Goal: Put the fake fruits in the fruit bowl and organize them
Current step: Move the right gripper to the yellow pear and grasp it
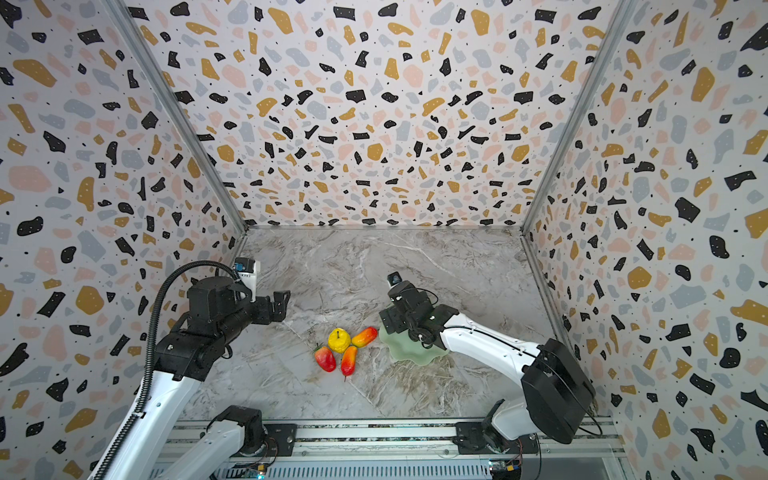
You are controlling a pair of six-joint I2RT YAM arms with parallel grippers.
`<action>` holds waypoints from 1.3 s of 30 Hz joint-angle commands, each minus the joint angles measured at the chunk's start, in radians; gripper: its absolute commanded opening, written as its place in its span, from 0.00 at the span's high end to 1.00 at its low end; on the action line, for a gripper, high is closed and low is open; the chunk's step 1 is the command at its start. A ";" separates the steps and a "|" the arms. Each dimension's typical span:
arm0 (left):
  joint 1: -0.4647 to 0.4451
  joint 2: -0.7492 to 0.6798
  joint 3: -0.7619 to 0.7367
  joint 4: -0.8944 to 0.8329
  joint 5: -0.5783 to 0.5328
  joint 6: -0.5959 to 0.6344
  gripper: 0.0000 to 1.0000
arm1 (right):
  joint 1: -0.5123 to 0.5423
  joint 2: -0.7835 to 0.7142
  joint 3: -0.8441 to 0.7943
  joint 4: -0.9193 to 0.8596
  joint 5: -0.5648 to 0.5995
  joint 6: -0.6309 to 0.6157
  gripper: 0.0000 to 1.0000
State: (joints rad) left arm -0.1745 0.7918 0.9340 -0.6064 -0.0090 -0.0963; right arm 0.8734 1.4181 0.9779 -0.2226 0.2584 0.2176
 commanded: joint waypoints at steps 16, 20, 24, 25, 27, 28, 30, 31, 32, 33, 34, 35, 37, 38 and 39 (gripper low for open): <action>-0.003 -0.025 0.039 -0.044 -0.022 0.003 0.01 | 0.181 0.372 0.287 0.142 -0.251 -0.119 0.01; -0.003 -0.023 0.035 -0.048 -0.028 0.004 0.00 | 0.182 0.412 0.291 0.164 -0.283 -0.101 0.01; -0.003 -0.013 0.033 -0.044 -0.037 0.006 0.00 | 0.184 0.448 0.288 0.182 -0.302 -0.083 0.01; -0.003 -0.010 0.031 -0.043 -0.036 0.007 0.01 | 0.183 0.456 0.286 0.188 -0.305 -0.079 0.01; -0.004 -0.006 0.025 -0.038 -0.032 0.006 0.00 | 0.183 0.470 0.284 0.197 -0.315 -0.072 0.00; -0.003 -0.006 0.023 -0.036 -0.032 0.006 0.01 | 0.182 0.475 0.286 0.202 -0.319 -0.071 0.01; -0.003 -0.006 0.023 -0.035 -0.033 0.007 0.00 | 0.184 0.491 0.290 0.204 -0.323 -0.070 0.03; -0.003 -0.005 0.022 -0.035 -0.033 0.006 0.00 | 0.184 0.495 0.293 0.204 -0.324 -0.069 0.05; -0.003 -0.005 0.022 -0.035 -0.032 0.008 0.00 | 0.184 0.500 0.298 0.204 -0.324 -0.068 0.06; -0.004 -0.005 0.022 -0.033 -0.032 0.009 0.00 | 0.183 0.505 0.300 0.203 -0.324 -0.067 0.08; -0.003 -0.005 0.020 -0.033 -0.032 0.008 0.00 | 0.184 0.509 0.304 0.201 -0.326 -0.068 0.11; -0.003 -0.006 0.020 -0.033 -0.032 0.008 0.00 | 0.184 0.510 0.306 0.199 -0.326 -0.069 0.14; -0.004 -0.005 0.020 -0.033 -0.032 0.008 0.00 | 0.182 0.512 0.308 0.198 -0.326 -0.070 0.19; -0.004 -0.005 0.020 -0.033 -0.032 0.007 0.00 | 0.182 0.512 0.311 0.198 -0.326 -0.069 0.23; -0.004 -0.004 0.020 -0.031 -0.033 0.009 0.00 | 0.182 0.511 0.311 0.197 -0.326 -0.071 0.27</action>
State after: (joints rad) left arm -0.1745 0.7902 0.9474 -0.6533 -0.0349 -0.0963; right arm 1.0523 1.9472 1.2503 -0.0280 -0.0608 0.1402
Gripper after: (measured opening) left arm 0.995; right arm 0.742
